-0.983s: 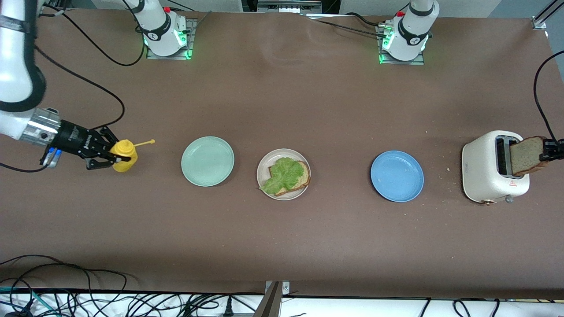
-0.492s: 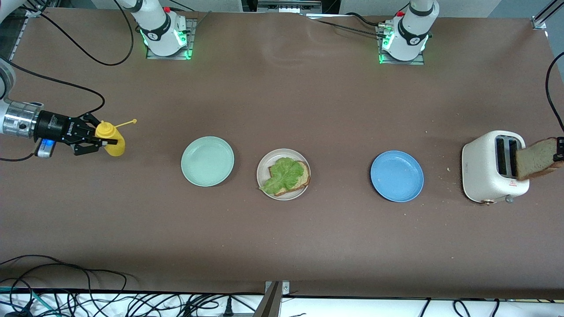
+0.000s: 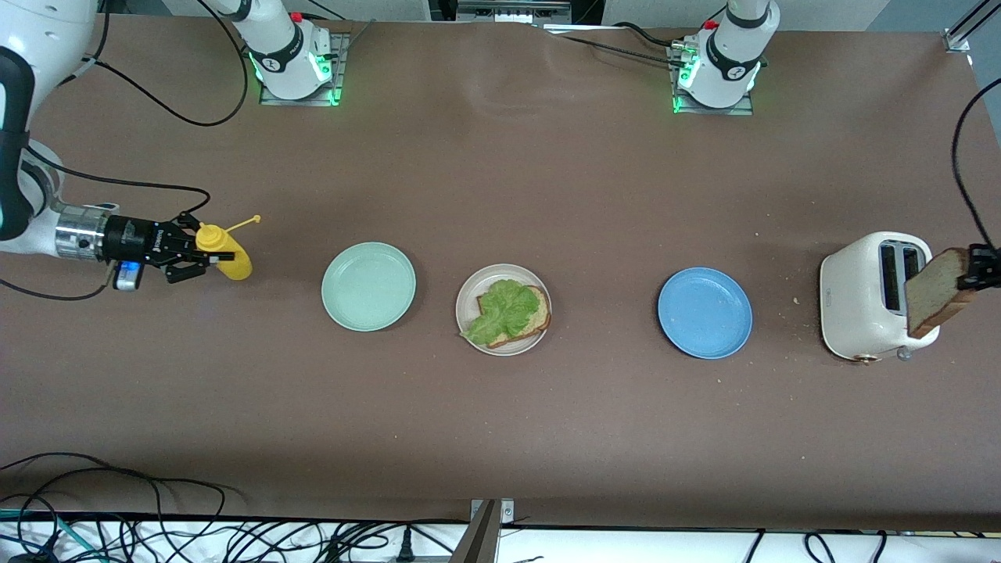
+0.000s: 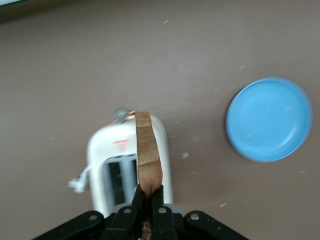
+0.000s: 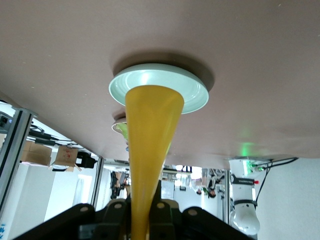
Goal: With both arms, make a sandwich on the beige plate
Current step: 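Lower the mustard with the right gripper while the left gripper lifts toast, then carry the toast with the left gripper while the right gripper releases the mustard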
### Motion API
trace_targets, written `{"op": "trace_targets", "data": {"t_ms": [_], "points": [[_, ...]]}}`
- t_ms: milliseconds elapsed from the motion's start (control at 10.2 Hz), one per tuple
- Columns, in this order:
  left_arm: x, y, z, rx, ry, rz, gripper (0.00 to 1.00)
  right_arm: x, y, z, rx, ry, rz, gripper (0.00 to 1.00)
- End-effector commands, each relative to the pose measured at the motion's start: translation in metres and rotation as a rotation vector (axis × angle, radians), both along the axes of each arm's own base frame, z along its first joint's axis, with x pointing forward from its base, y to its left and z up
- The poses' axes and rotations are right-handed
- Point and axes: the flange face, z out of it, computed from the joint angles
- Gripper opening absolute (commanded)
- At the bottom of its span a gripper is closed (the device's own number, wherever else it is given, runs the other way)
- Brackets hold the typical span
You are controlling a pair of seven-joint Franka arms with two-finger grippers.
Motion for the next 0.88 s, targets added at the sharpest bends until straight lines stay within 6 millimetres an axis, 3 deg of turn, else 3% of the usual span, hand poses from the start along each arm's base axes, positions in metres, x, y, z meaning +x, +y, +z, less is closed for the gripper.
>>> {"op": "trace_targets", "data": {"t_ms": [0, 295, 393, 590, 787], "points": [[0.008, -0.051, 0.001, -0.086, 0.045, 0.12, 0.0, 0.004, 0.002, -0.033, 0.081, -0.028, 0.018, 0.1], [0.021, -0.125, -0.004, -0.341, 0.063, 0.217, 0.0, 0.002, 0.012, -0.056, 0.093, -0.003, 0.029, 0.11], [0.028, -0.156, -0.015, -0.464, 0.092, 0.224, 0.0, 0.005, 0.006, -0.067, 0.085, 0.008, 0.028, 0.12], [0.031, -0.223, -0.048, -0.545, 0.204, 0.232, 0.0, 0.002, 0.002, -0.089, 0.123, 0.017, 0.023, 0.14], [0.032, -0.286, -0.096, -0.578, 0.349, 0.264, 0.0, -0.001, 0.002, -0.109, 0.159, 0.006, 0.027, 0.14]]}}
